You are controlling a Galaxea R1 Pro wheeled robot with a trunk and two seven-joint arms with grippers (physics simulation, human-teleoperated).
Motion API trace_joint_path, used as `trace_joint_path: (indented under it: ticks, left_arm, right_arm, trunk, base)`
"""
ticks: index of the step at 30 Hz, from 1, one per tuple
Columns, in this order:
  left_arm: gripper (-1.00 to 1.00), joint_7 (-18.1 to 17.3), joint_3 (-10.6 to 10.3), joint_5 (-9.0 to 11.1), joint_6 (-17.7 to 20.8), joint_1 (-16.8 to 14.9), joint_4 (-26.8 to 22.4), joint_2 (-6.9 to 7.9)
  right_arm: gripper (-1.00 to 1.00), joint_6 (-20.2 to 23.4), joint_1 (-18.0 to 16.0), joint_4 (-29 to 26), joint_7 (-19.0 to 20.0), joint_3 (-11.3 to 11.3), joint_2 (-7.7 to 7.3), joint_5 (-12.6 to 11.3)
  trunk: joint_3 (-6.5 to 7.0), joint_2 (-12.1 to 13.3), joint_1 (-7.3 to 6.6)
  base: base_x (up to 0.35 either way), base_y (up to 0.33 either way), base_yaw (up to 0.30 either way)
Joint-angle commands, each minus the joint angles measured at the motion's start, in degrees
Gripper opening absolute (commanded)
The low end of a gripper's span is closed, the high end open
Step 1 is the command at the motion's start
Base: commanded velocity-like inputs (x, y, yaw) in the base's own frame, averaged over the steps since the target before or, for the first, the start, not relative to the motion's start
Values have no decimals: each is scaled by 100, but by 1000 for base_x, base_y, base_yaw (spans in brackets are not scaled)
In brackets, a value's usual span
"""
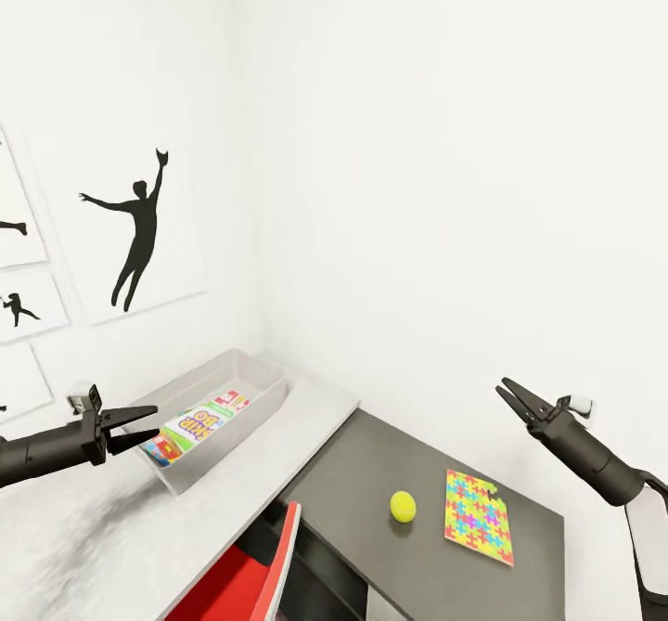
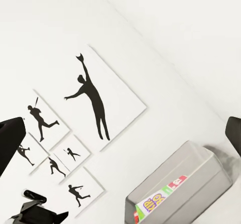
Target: Put all the toys in the child's room - the three board games (two on the bed and one on the table), the two jigsaw puzzles on the table, and the tennis ball on the table - inside the toy box on the table in the child's room.
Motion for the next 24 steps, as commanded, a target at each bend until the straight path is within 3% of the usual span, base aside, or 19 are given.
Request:
trace_joint_path:
  ticks: [1, 19, 24]
  left_arm:
    - [100, -26, -13, -2, 20, -5, 6, 3]
    - [100, -19, -46, -2, 20, -4, 6, 3]
    - [100, -19, -50, -2, 20, -3, 6, 3]
  right_arm:
    - [100, 31, -2, 2, 8, -4, 0, -14]
    - [100, 30, -2, 1, 0, -5, 9, -7]
    - [100, 30, -2, 2, 4, -5, 6, -18]
  trunk:
    - [-2, -5, 2]
    - [-1, -5, 2]
    - [16, -5, 2]
  base:
    - [-13, 3, -4]
    - [-2, 0, -2]
    - [0, 0, -137]
